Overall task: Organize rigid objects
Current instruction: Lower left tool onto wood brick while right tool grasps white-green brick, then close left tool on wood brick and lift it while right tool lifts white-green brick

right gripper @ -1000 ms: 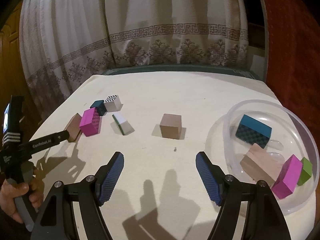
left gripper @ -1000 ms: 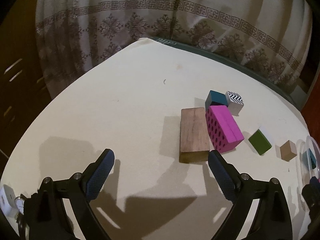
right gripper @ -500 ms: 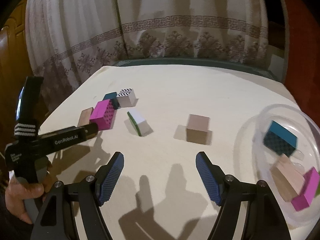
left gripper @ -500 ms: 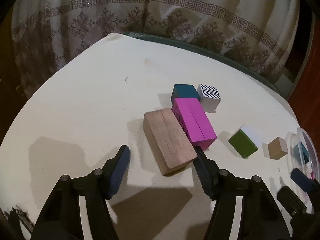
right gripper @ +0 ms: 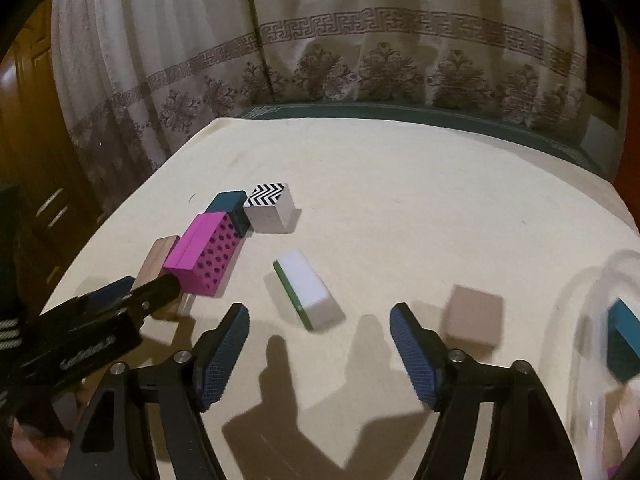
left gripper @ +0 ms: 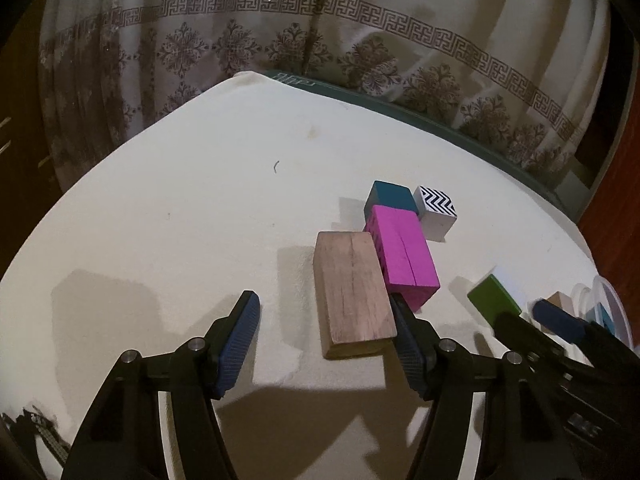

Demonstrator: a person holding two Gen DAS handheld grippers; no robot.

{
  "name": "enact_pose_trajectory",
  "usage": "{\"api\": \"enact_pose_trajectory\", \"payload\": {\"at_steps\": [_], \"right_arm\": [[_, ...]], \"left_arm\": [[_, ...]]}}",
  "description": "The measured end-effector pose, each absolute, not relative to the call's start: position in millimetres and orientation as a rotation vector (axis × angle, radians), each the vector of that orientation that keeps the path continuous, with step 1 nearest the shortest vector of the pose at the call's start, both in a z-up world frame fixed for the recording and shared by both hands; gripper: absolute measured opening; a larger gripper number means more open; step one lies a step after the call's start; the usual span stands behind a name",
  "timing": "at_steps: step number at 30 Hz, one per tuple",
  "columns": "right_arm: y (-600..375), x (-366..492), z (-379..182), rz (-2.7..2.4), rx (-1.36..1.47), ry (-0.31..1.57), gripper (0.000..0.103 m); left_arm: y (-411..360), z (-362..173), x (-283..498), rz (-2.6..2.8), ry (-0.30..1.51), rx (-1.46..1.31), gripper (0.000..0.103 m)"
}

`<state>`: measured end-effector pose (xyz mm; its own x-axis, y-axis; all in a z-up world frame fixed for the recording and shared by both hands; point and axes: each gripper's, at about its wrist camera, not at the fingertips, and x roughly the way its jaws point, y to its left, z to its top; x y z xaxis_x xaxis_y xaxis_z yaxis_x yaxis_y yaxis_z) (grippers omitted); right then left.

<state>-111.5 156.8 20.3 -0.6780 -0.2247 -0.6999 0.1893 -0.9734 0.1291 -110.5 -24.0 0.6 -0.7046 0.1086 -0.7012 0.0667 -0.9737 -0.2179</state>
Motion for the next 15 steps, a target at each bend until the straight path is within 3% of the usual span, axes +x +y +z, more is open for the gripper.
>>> {"api": "enact_pose_trajectory", "payload": {"at_steps": [6,8,12,14,15], "right_arm": [[145.1,-130.9,11.7,-2.651,1.172,-0.048,0.045],[143.7,-132.8,12.4,-2.644,1.171,-0.056,0.031],[143.2,-127.8,11.4,-2.633,1.171,-0.069,0.023],[143.4,-123.7,11.8,-2.627,1.168,-0.08,0.022],[144.2,-119.5,12.1,-2.625,1.164,-0.087,0.022]], "left_arm": [[-25.7,-1.3,-111.1,2.857,-0.371,-1.197,0.068],[-26.9,-1.6,-112.1,2.854,-0.385,-1.192,0.069],[-26.9,-1.3,-111.7,2.85,-0.391,-1.184,0.067],[-26.3,-0.8,-111.1,2.837,-0.391,-1.171,0.058],[-25.5,-0.9,-110.7,2.827,-0.392,-1.163,0.048]]}}
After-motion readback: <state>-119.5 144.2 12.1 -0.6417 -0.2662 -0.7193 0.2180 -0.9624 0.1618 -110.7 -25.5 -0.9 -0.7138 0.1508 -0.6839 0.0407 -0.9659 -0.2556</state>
